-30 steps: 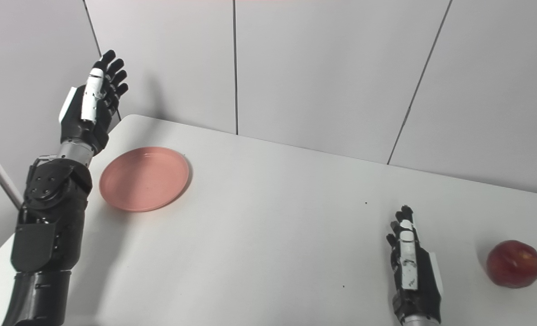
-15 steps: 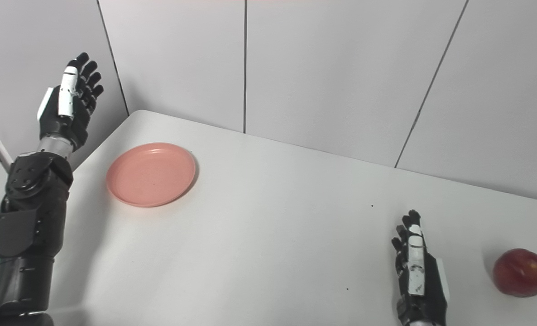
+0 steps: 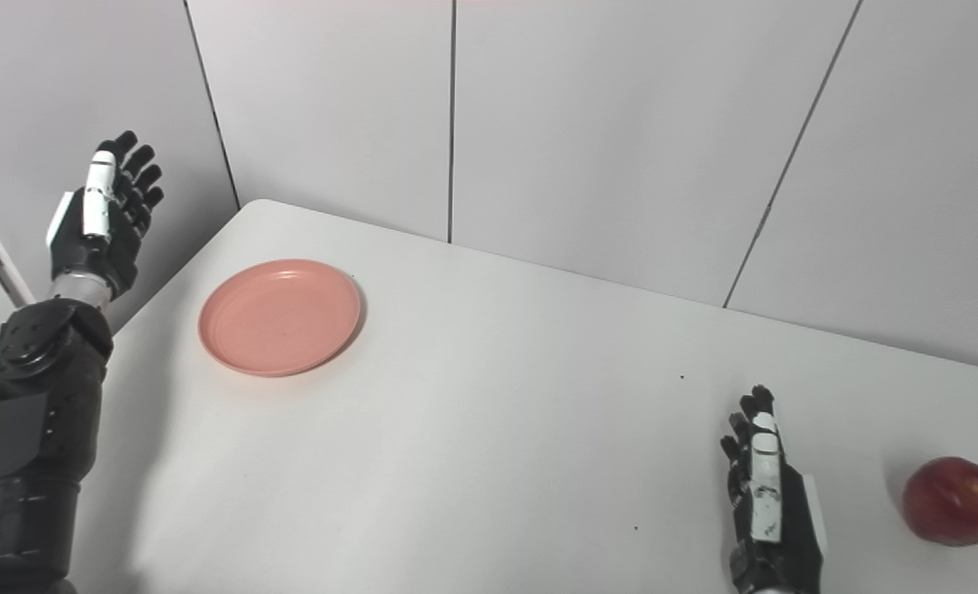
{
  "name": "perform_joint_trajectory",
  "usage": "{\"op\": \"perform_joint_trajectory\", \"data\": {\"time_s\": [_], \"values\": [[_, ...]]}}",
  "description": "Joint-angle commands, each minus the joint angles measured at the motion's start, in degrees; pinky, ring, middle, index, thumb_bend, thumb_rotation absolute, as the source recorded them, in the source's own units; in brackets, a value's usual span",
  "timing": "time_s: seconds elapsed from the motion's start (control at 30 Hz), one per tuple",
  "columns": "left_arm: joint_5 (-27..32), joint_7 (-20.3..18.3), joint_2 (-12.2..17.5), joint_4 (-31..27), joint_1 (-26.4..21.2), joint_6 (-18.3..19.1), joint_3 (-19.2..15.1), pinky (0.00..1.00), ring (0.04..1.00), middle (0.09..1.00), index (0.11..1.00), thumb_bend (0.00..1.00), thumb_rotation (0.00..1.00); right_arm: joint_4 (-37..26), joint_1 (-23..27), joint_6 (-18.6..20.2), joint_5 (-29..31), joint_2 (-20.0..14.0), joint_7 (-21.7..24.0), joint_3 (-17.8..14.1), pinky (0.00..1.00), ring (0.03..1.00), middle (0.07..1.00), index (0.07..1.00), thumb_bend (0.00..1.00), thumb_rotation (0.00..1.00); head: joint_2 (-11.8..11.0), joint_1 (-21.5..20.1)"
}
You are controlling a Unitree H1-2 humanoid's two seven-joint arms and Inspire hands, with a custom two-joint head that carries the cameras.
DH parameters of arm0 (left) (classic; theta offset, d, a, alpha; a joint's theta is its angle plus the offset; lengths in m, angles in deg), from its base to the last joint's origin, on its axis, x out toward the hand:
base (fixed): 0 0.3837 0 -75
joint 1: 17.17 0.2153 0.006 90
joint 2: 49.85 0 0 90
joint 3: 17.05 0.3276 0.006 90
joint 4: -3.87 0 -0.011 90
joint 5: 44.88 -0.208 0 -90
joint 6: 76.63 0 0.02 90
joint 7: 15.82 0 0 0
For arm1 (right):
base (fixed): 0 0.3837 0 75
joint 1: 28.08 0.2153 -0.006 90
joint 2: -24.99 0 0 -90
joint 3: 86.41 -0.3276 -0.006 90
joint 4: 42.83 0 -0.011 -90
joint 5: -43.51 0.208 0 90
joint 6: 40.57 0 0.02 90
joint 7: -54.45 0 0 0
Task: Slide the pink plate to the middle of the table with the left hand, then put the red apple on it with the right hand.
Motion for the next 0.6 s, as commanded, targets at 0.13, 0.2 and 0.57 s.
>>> {"op": "perform_joint_trajectory", "data": {"time_s": [0.13, 0.2, 0.57], "values": [[1.47, -0.24, 1.84, 1.08, -1.07, -2.94, -0.86, 0.97, 0.954, 0.939, 0.913, 0.34, 1.0, -1.65, 1.09, -2.49, 0.02, -0.16, 0.48, -0.22, 1.0, 1.0, 1.0, 1.0, 0.32, 1.0, 0.22, 0.03], [1.62, -0.11, 1.58, 1.22, -0.82, -2.96, -0.76, 0.98, 0.951, 0.933, 0.907, 0.34, 1.0, -1.73, 1.06, -2.36, 0.01, -0.07, 0.36, -0.27, 1.0, 1.0, 1.0, 1.0, 0.3, 1.0, 0.25, 0.03], [1.75, -0.25, 0.43, 2.71, -0.17, -4.36, 0.41, 0.93, 0.931, 0.918, 0.883, 0.31, 1.0, -1.84, 0.99, -2.19, -0.15, -0.19, 0.42, -0.19, 1.0, 1.0, 1.0, 1.0, 0.33, 1.0, 0.5, -0.26]]}}
